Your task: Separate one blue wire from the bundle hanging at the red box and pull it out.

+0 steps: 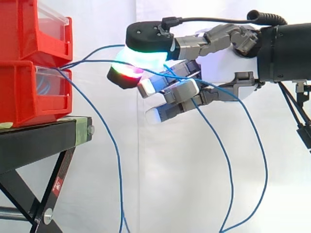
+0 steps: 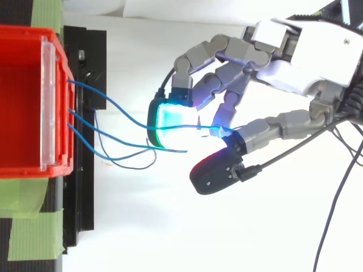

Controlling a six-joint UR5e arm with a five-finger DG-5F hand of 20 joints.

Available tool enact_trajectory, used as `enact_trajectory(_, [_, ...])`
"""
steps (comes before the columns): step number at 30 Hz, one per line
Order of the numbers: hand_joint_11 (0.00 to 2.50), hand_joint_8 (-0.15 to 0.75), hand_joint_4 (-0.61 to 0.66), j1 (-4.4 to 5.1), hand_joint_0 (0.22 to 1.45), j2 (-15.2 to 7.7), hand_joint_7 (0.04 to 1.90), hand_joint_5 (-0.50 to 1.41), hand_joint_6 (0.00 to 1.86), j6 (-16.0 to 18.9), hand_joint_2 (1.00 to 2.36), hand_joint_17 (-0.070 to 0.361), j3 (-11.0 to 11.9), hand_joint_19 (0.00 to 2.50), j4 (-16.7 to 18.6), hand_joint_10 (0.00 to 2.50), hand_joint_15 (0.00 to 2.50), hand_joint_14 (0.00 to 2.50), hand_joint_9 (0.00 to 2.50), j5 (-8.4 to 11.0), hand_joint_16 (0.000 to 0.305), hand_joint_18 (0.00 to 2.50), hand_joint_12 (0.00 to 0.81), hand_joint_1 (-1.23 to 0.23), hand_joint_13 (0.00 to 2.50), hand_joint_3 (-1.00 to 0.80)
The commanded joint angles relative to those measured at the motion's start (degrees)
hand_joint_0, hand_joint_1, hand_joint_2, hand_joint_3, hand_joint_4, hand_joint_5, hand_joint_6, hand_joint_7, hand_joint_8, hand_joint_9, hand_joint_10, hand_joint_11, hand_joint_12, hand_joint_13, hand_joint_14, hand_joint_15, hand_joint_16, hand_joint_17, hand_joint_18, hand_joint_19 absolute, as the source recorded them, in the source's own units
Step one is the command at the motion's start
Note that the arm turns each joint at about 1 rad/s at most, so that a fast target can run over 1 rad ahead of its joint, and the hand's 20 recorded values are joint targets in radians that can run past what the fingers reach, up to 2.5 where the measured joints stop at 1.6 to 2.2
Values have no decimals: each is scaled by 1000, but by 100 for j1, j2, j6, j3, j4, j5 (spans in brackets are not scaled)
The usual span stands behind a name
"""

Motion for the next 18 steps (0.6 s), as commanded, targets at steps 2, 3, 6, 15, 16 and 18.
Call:
enact_trajectory(2, [1167,310,137,0,604,1,963,-232,898,2,1000,117,0,518,9,20,1367,20,944,0,52,702,371,-757,1484,-500])
enact_trajectory(3, [1167,317,140,0,589,1,962,-231,895,2,1000,120,0,534,9,19,1367,17,958,0,54,710,372,-734,1487,-500])
enact_trajectory(6, [1176,329,156,0,550,1,953,-228,891,2,1000,127,0,536,0,20,1365,19,979,0,56,723,382,-670,1497,-500])
enact_trajectory(15, [1213,362,181,0,520,1,965,-218,880,-7,1000,135,0,565,0,18,1353,14,1055,0,60,767,389,-561,1527,-500])
enact_trajectory(16, [1210,360,177,0,530,1,970,-216,879,-7,1000,133,0,566,0,19,1358,15,1060,0,59,767,389,-550,1528,-500])
enact_trajectory(18, [1211,351,168,0,560,-8,984,-209,877,-7,1000,129,0,581,-9,20,1369,16,1080,0,58,764,380,-518,1535,-500])
